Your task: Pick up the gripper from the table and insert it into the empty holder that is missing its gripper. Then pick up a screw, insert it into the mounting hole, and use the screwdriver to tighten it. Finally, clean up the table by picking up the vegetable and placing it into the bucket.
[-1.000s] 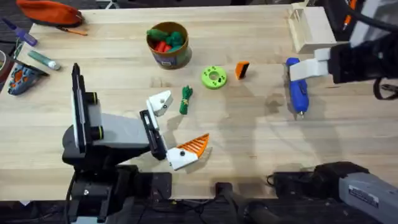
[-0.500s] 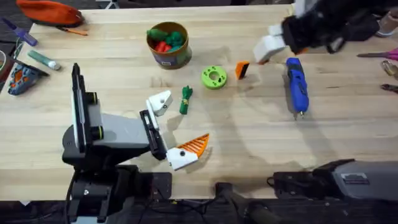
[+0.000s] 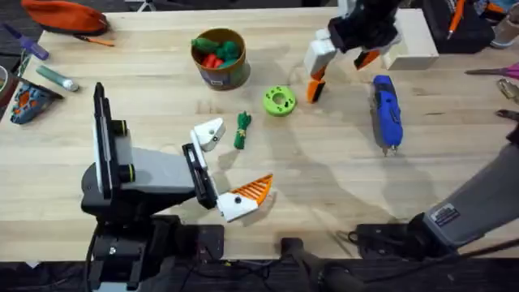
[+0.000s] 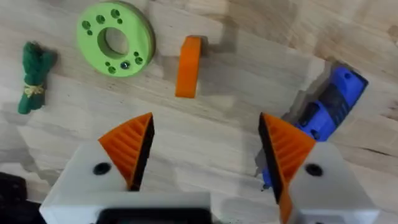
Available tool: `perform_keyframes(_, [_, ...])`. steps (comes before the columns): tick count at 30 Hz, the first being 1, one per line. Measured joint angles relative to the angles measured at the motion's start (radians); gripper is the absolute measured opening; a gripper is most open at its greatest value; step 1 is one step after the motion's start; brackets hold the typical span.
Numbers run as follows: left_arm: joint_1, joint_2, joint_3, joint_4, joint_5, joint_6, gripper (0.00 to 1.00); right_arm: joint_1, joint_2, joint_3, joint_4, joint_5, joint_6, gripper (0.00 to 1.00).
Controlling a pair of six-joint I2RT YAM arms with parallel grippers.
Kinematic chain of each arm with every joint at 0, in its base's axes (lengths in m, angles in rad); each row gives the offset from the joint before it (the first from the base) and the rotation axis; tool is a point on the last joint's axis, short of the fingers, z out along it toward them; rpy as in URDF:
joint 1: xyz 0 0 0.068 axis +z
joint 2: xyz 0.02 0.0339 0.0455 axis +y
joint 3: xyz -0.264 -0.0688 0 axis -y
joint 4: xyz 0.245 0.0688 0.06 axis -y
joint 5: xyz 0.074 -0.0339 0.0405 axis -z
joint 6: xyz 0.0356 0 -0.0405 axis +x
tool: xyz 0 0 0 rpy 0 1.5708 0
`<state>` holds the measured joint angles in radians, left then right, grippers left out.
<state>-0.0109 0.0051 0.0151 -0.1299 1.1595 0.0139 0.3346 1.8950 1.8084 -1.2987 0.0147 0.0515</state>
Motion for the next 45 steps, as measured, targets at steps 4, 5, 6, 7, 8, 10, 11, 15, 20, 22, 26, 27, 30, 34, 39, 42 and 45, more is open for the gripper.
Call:
perform_keyframes(4, [0.0,0.0,0.0,0.0,0.0,0.0,0.986,0.009,0.034,0.0,0.013,-0.005,0.009,0.947])
perform_keyframes(5, [0.0,0.0,0.0,0.0,0.0,0.0,0.986,0.01,0.04,0.0,0.017,-0.009,0.009,0.947])
perform_keyframes(6, [0.0,0.0,0.0,0.0,0.0,0.0,0.986,0.01,0.047,0.0,0.021,-0.012,0.009,0.947])
perform_keyframes(7, [0.0,0.0,0.0,0.0,0.0,0.0,0.986,0.01,0.053,0.0,0.023,-0.013,0.011,0.947])
perform_keyframes(8, [0.0,0.0,0.0,0.0,0.0,0.0,0.986,0.01,0.058,0.001,0.025,-0.013,0.012,0.947])
perform_keyframes(10, [0.0,0.0,0.0,0.0,0.0,0.0,0.985,0.009,0.066,0.001,0.03,-0.019,0.015,0.947])
perform_keyframes(11, [0.0,0.0,0.0,0.0,0.0,0.0,0.985,0.009,0.07,0.001,0.032,-0.021,0.017,0.947])
perform_keyframes(15, [0.0,0.0,0.0,0.0,0.0,0.0,0.985,0.009,0.097,0.002,0.042,-0.029,0.022,0.947])
perform_keyframes(20, [0.0,0.0,0.0,0.0,0.0,0.0,0.985,0.009,0.137,0.002,0.055,-0.032,0.023,0.947])
perform_keyframes(22, [0.0,0.0,0.0,0.0,0.0,0.0,0.985,0.009,0.143,0.002,0.068,-0.032,0.023,0.947])
perform_keyframes(26, [0.0,0.0,0.0,0.0,0.0,0.0,0.985,0.009,0.143,0.002,0.086,-0.032,0.023,0.947])
perform_keyframes(27, [0.0,0.0,0.0,0.0,0.0,0.0,0.985,0.009,0.143,0.002,0.086,-0.032,0.023,0.947])
perform_keyframes(30, [0.0,0.0,0.0,0.0,0.0,0.0,0.985,0.009,0.143,0.001,0.091,-0.032,0.023,0.947])
perform_keyframes(34, [0.0,0.0,0.0,0.0,0.0,0.0,0.985,0.01,0.143,-0.015,0.11,-0.032,0.023,0.945])
perform_keyframes(39, [0.0,0.0,0.0,0.0,0.0,0.0,0.985,0.012,0.143,-0.064,0.125,-0.032,0.023,0.944])
perform_keyframes(42, [0.0,0.0,0.0,0.0,0.0,0.0,0.985,0.02,0.143,-0.071,0.142,-0.032,0.023,0.935])
perform_keyframes(45, [0.0,0.0,0.0,0.0,0.0,0.0,0.985,0.035,0.143,-0.071,0.151,-0.032,0.023,0.889])
